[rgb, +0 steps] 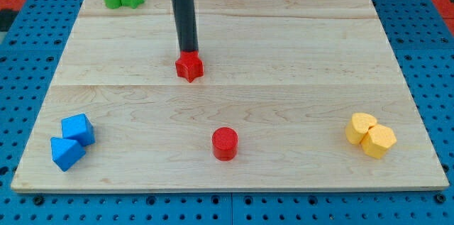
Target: Move the red star closer to the red circle
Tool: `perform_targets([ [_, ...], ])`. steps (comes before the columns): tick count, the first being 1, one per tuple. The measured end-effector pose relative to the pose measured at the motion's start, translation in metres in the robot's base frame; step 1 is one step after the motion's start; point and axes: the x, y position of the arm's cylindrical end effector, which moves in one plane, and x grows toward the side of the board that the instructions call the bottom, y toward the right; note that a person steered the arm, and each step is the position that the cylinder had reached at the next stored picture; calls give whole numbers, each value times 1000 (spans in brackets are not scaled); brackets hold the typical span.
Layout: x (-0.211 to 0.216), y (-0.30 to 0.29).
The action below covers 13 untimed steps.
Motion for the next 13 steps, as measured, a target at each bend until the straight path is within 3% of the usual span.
perform_targets([
  [8,132,19],
  [13,155,3],
])
